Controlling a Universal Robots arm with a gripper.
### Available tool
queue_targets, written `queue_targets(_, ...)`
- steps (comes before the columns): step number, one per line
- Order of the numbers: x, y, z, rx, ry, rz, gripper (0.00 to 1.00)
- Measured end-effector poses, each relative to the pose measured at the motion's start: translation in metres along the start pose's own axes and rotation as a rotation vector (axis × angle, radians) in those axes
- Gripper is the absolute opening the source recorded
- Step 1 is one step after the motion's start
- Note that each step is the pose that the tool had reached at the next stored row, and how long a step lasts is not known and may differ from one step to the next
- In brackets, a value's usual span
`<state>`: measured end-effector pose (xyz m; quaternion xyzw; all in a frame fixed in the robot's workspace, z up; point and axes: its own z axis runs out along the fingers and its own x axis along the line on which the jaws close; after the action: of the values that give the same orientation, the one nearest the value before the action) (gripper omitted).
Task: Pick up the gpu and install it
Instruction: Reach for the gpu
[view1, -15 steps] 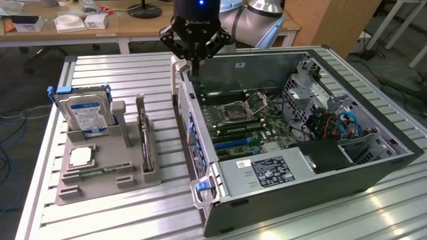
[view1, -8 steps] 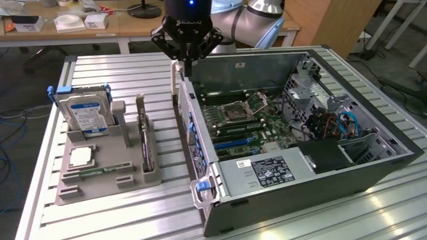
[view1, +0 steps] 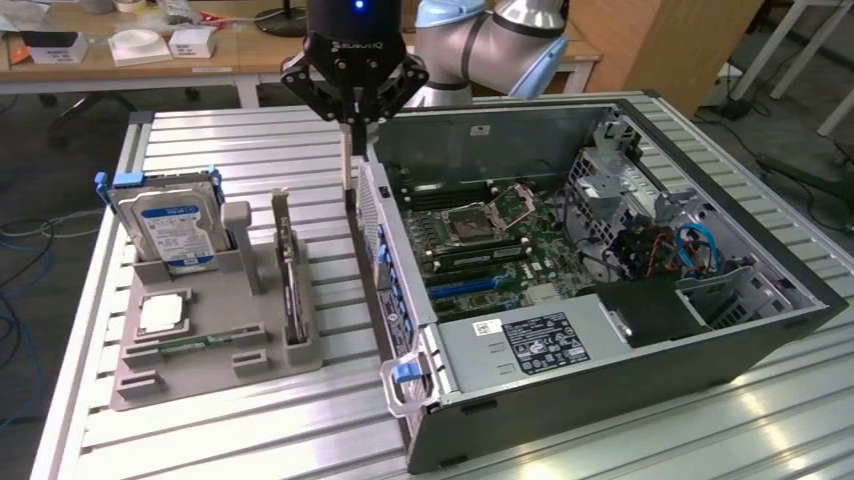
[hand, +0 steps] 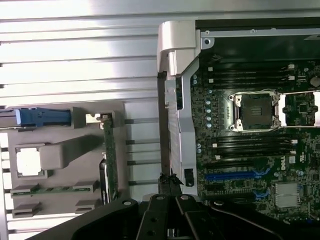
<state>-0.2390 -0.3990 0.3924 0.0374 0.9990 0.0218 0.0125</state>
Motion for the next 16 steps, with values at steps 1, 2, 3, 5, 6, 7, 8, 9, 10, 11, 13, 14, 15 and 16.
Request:
queue_targets(1, 0.002, -0.0002, 0.0000, 0.0000, 0.0000, 0.000, 0.10)
queue_targets(2, 0.004, -0.0003, -0.0001, 0.0000, 0.0000, 0.000, 0.10)
queue_targets(3, 0.006, -0.0005, -0.0001, 0.0000, 0.0000, 0.000, 0.10)
queue_targets(5, 0.009, -0.0007, -0.0001, 0.0002, 0.0001, 0.000, 0.10)
queue_targets(6, 0.010, -0.0008, -0.0001, 0.0004, 0.0001, 0.000, 0.10)
queue_targets(7, 0.012, -0.0009, -0.0001, 0.0005, 0.0002, 0.000, 0.10)
queue_targets(8, 0.013, -0.0010, 0.0000, 0.0006, 0.0002, 0.000, 0.10)
queue_targets(9, 0.015, -0.0012, 0.0000, 0.0007, 0.0003, 0.000, 0.10)
queue_targets(10, 0.017, -0.0013, 0.0000, 0.0008, 0.0004, 0.000, 0.10)
queue_targets(11, 0.019, -0.0015, 0.0001, 0.0008, 0.0004, 0.000, 0.10)
queue_targets(13, 0.023, -0.0018, 0.0001, 0.0010, 0.0007, 0.000, 0.10)
queue_targets(14, 0.025, -0.0020, 0.0002, 0.0010, 0.0006, 0.000, 0.10)
queue_targets(15, 0.026, -0.0021, 0.0002, 0.0011, 0.0007, 0.000, 0.10)
queue_targets(16, 0.029, -0.0023, 0.0003, 0.0012, 0.0008, 0.000, 0.10)
